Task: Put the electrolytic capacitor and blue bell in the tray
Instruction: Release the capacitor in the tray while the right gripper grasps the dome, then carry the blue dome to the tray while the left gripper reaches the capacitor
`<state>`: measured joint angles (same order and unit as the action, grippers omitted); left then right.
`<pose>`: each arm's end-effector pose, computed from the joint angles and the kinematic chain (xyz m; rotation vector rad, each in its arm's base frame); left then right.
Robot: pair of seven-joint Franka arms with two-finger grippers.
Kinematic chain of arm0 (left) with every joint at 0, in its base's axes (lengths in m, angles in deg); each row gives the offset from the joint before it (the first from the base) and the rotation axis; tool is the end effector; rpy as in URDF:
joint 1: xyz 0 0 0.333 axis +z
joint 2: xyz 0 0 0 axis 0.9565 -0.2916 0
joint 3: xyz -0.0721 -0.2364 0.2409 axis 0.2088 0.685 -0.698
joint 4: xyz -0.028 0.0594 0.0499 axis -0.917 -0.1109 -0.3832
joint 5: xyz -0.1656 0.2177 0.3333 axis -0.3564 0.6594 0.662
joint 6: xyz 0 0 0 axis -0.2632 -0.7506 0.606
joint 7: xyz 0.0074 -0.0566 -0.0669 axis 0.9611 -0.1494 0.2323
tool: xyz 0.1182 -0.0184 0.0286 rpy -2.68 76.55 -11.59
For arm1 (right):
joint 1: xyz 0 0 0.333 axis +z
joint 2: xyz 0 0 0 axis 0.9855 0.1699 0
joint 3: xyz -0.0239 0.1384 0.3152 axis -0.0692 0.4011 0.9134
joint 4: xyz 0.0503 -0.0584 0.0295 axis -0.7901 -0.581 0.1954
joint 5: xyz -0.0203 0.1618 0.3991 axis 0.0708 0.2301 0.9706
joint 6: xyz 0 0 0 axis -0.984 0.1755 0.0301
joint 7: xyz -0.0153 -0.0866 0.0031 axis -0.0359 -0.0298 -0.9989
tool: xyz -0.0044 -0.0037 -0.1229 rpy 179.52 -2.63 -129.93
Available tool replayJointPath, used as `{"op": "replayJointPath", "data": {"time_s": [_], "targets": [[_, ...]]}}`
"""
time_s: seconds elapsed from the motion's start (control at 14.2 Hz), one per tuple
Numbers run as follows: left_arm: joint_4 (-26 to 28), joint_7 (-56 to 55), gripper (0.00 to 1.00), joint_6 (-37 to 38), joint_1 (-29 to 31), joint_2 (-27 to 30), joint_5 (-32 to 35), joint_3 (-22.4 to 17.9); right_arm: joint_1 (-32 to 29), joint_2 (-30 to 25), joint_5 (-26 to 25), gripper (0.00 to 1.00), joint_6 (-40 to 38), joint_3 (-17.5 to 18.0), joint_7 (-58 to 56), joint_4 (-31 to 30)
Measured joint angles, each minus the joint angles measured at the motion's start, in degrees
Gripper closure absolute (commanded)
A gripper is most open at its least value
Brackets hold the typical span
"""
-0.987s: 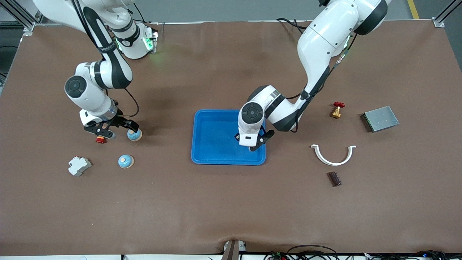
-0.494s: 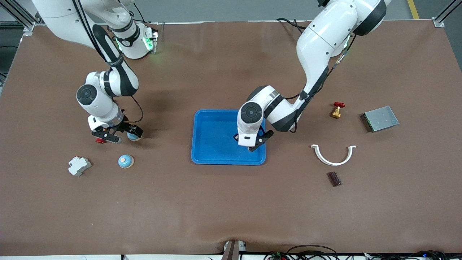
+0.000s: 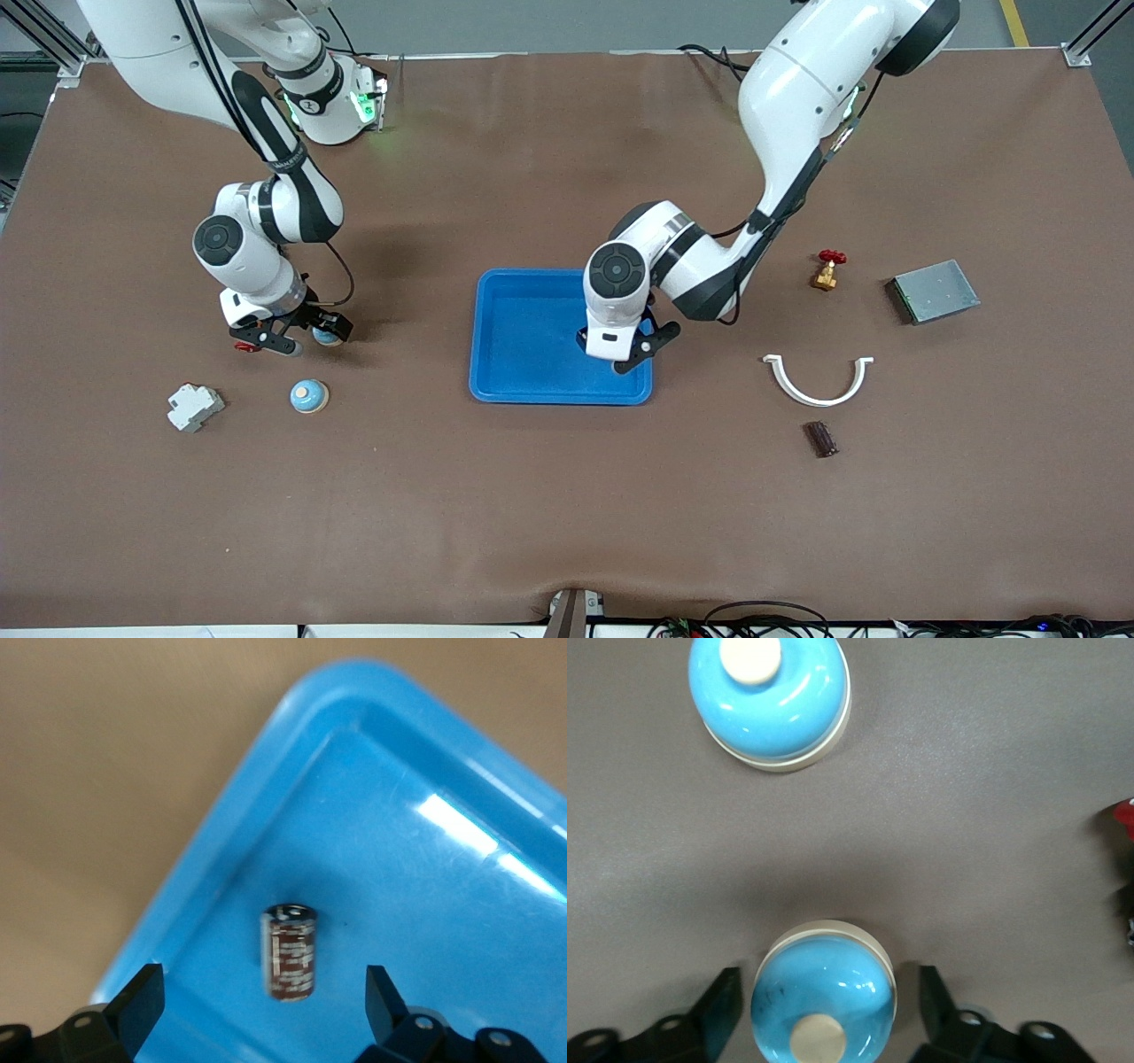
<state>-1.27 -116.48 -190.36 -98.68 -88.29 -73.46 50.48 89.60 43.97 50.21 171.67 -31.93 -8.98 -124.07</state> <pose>0.5791 -0.4829 0.2304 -2.9280 -0.8613 0.1563 0.5271 0.0527 0.1531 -3.0922 0.4751 -0.0744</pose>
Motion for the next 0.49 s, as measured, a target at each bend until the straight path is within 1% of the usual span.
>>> {"op": "replayJointPath", "data": {"time_s": [0.28, 0.42, 0.49], "targets": [[-0.1, 9.5, 0.0, 6.1, 4.9, 7.2, 0.0, -0.2, 0.0, -0.1, 0.0, 1.0, 0.0, 0.1, 0.0, 0.2], [-0.1, 18.8, 0.0, 11.3, 8.5, 10.0, 0.0, -0.2, 0.4, -0.1, 0.0, 1.0, -0.6, 0.4, 1.4, 0.5], [-0.1, 23.8, 0.0, 13.3, 10.6, 11.2, 0.0, -0.3, 1.4, -0.3, 0.0, 1.0, -2.9, 0.6, 3.6, 1.3]]}}
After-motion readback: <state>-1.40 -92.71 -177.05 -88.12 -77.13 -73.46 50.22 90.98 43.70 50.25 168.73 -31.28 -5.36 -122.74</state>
